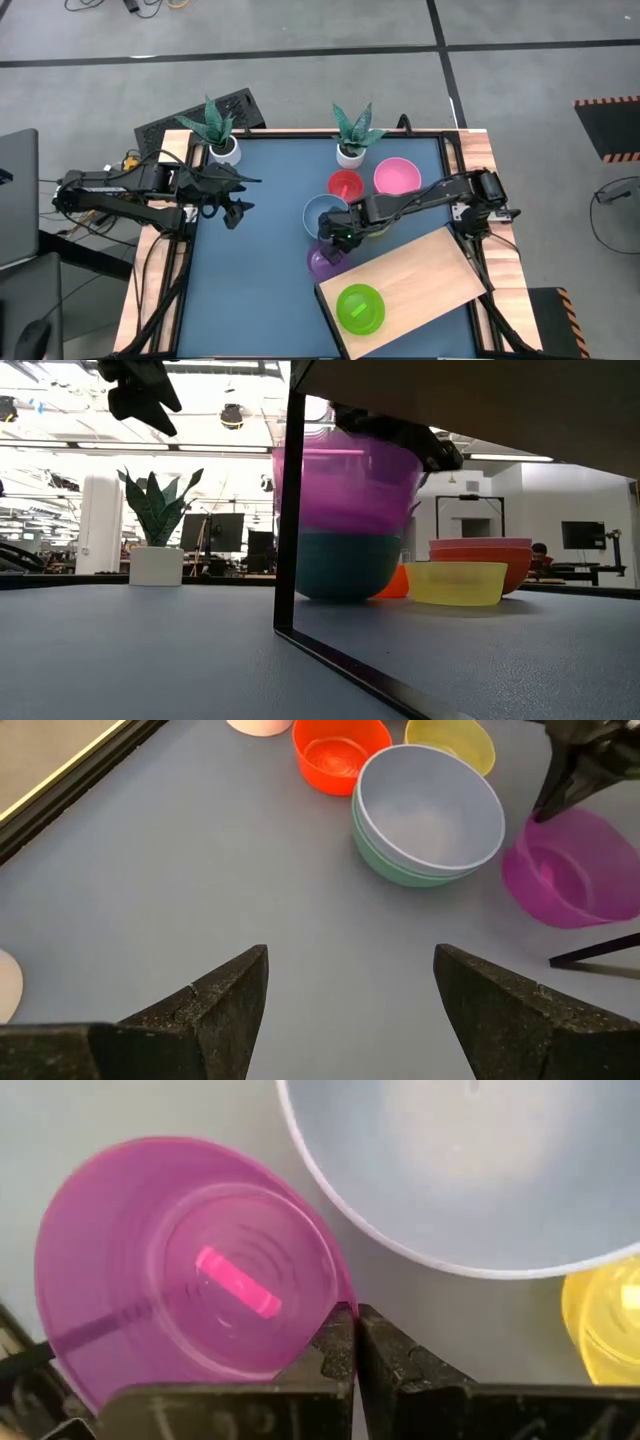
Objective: Place and stack bowls onto a shelf
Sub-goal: Stack the purple bowl on top of the green bowl on the shelf
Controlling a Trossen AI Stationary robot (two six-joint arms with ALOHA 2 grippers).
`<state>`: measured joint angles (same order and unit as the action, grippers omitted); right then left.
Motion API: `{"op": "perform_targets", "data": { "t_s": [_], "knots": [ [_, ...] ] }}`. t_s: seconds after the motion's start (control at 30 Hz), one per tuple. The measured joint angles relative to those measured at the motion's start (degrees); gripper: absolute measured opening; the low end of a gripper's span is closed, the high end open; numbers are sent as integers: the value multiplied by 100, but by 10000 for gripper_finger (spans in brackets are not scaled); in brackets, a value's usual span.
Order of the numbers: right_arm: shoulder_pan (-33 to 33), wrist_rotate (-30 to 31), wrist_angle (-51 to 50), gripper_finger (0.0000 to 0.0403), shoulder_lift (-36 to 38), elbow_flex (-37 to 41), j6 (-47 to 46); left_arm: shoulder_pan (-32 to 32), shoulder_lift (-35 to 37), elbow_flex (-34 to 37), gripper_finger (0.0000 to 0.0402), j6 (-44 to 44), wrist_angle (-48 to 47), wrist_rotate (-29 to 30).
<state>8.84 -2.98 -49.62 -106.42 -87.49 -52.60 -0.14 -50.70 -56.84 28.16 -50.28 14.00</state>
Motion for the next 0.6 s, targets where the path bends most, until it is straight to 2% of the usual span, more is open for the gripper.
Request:
{"op": "perform_targets", "data": {
  "t_s": [0.2,0.43,0.6],
  "knots": [
    [-24,230,-419,22,-1,-496,97,2,0,0,269,0,9,31],
    [-214,963,-1661,22,-1,-1777,475,0,0,0,269,47,17,33],
    [-232,1124,-2305,22,-1,-2708,793,1,0,0,269,50,22,60]
  ]
}}
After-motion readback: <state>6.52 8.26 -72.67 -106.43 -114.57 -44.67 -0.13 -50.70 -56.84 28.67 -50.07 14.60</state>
